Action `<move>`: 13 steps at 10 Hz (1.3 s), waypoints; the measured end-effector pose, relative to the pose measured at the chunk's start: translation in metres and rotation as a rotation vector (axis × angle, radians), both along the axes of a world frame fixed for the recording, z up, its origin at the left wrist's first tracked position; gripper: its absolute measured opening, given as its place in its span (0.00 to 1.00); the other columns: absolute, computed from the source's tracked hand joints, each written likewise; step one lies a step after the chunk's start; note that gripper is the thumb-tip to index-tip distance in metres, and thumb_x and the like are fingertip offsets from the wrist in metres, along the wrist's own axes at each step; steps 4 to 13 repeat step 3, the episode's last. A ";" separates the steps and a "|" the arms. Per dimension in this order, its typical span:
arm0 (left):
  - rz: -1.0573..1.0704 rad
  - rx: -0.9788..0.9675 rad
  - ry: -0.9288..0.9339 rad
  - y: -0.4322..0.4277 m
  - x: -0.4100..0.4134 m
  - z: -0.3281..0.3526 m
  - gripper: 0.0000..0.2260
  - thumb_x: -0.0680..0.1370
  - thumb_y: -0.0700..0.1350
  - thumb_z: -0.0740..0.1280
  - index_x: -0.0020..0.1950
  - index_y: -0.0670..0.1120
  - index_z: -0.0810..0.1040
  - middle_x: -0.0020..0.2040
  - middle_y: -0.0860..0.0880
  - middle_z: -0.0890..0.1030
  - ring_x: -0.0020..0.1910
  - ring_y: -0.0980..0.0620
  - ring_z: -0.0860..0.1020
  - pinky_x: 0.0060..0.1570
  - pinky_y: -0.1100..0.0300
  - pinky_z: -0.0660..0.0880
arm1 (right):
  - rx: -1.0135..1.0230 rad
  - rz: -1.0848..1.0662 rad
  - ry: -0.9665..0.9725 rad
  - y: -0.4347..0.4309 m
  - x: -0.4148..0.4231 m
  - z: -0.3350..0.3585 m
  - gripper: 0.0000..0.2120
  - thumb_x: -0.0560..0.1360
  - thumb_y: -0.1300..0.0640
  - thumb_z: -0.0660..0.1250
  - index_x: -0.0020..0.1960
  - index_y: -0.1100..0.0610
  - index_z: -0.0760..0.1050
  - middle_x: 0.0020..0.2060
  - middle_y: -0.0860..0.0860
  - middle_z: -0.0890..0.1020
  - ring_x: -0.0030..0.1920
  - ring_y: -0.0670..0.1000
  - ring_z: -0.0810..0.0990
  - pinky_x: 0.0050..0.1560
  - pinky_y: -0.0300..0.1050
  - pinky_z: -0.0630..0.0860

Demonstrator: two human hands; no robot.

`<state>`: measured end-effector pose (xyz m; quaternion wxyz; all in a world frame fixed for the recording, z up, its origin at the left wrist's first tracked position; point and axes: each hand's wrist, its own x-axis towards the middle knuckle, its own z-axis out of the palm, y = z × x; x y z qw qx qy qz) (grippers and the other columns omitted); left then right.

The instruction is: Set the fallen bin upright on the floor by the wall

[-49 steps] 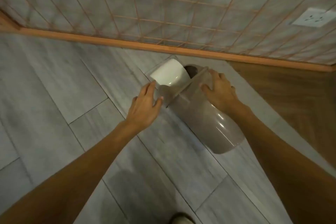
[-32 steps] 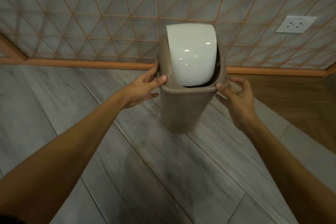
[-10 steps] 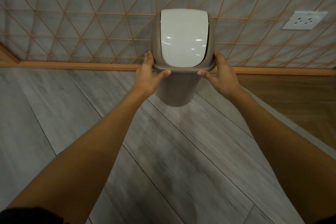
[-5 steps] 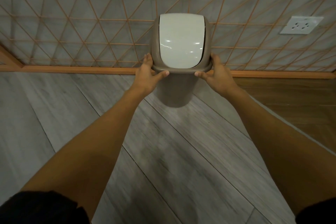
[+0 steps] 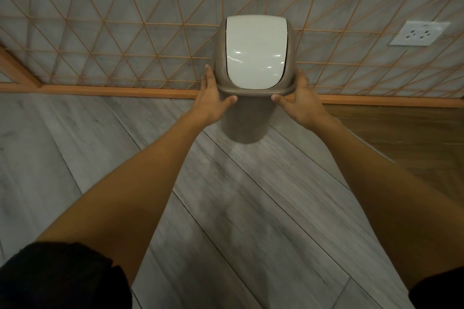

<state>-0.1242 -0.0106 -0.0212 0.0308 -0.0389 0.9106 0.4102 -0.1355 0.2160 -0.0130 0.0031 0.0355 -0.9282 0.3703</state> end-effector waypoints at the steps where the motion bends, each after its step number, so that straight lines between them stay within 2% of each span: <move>1: -0.001 -0.031 -0.018 -0.004 0.012 0.001 0.45 0.78 0.50 0.68 0.79 0.45 0.36 0.81 0.42 0.48 0.79 0.42 0.51 0.76 0.46 0.55 | 0.047 -0.028 -0.049 -0.001 0.003 0.002 0.44 0.71 0.45 0.70 0.77 0.55 0.49 0.74 0.58 0.61 0.73 0.63 0.60 0.70 0.63 0.63; 2: -0.018 -0.074 0.006 -0.014 0.031 -0.002 0.42 0.78 0.47 0.67 0.80 0.44 0.38 0.81 0.41 0.49 0.78 0.42 0.53 0.75 0.46 0.56 | 0.168 -0.085 -0.128 -0.002 0.015 0.000 0.44 0.74 0.49 0.68 0.78 0.59 0.43 0.76 0.62 0.55 0.75 0.66 0.54 0.71 0.65 0.59; 3: -0.045 -0.166 0.045 -0.021 0.046 0.006 0.39 0.79 0.47 0.65 0.80 0.42 0.41 0.80 0.42 0.50 0.77 0.41 0.57 0.74 0.41 0.58 | 0.240 -0.093 -0.239 -0.007 0.034 0.013 0.43 0.76 0.50 0.66 0.78 0.59 0.40 0.77 0.61 0.49 0.76 0.67 0.51 0.71 0.66 0.57; 13: -0.045 -0.166 0.045 -0.021 0.046 0.006 0.39 0.79 0.47 0.65 0.80 0.42 0.41 0.80 0.42 0.50 0.77 0.41 0.57 0.74 0.41 0.58 | 0.240 -0.093 -0.239 -0.007 0.034 0.013 0.43 0.76 0.50 0.66 0.78 0.59 0.40 0.77 0.61 0.49 0.76 0.67 0.51 0.71 0.66 0.57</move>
